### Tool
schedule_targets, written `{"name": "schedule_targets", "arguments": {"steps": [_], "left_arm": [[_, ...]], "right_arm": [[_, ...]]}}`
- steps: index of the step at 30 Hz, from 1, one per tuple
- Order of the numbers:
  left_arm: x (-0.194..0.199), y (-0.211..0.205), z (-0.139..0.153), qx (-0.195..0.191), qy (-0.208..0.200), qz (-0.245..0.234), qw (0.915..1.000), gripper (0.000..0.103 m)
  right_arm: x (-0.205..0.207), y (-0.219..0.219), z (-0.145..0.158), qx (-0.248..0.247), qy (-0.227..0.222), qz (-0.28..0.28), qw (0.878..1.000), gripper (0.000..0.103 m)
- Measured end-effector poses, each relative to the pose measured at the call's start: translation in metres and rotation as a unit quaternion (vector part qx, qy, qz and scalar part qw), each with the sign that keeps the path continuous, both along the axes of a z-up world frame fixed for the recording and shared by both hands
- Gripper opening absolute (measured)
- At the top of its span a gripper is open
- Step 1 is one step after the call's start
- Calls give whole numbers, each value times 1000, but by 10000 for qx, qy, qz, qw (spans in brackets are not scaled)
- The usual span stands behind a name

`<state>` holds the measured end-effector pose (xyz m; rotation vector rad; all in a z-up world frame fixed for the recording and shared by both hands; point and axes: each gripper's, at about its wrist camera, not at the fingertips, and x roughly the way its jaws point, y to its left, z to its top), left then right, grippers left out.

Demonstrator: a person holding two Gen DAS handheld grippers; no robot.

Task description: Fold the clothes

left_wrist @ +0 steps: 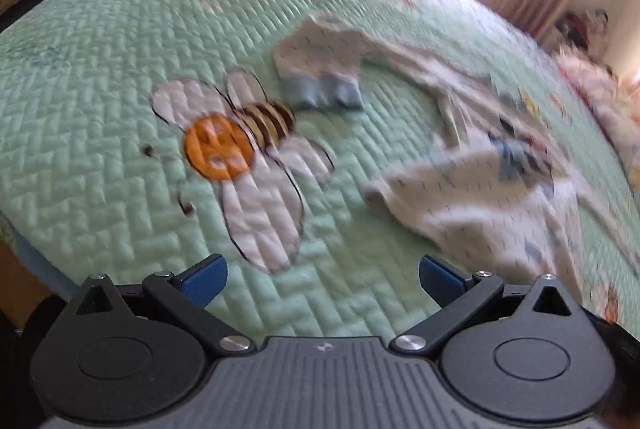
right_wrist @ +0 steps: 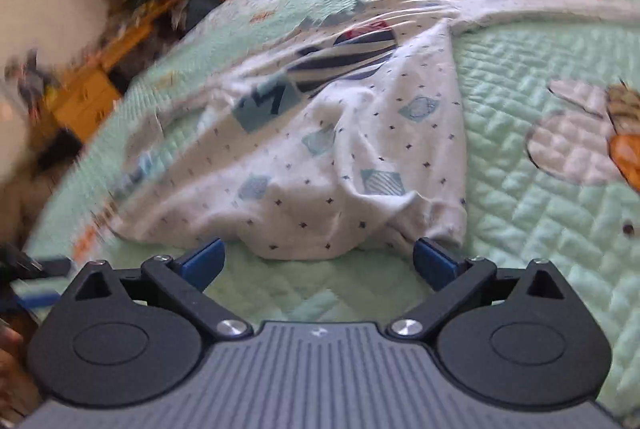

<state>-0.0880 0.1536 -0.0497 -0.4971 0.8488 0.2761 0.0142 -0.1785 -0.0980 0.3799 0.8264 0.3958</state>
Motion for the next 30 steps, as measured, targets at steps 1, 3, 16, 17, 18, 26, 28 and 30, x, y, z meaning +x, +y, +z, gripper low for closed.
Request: {"name": "schedule_targets", "arguments": {"steps": [1,3,16,17,18,26,28,30], "left_arm": [[0,5,1,-13,-64,60,10000,102],[1,10,2,-86,-367,-84,9993,102],[32,-26,-29,904,-863,-1789,9759,95],[32,-30,-30,1053,-877,-1872,9727,93],[34,-33,-31,1137,-845,-1929,9709,93],[64,-44,-24,1073,-893,-1948,9708,94],[73,-55,-28,960,-802,-2065,9704,98],[82,-65,-32,846,-711,-2181,9697,99]], "right_arm": [[-6,-7,4,230,-52,-99,9997,100],[-11,-15,11,411,-213,-261,9986,100],[-26,-9,6,365,-438,-211,9982,100],[-28,-9,4,334,-441,-193,9983,100],[-28,-9,3,335,-428,-180,9984,100],[-19,-12,10,66,-782,-176,9968,100],[-9,-18,23,30,-1048,-217,9943,100],[8,-27,33,265,-1135,-212,9930,100]]}}
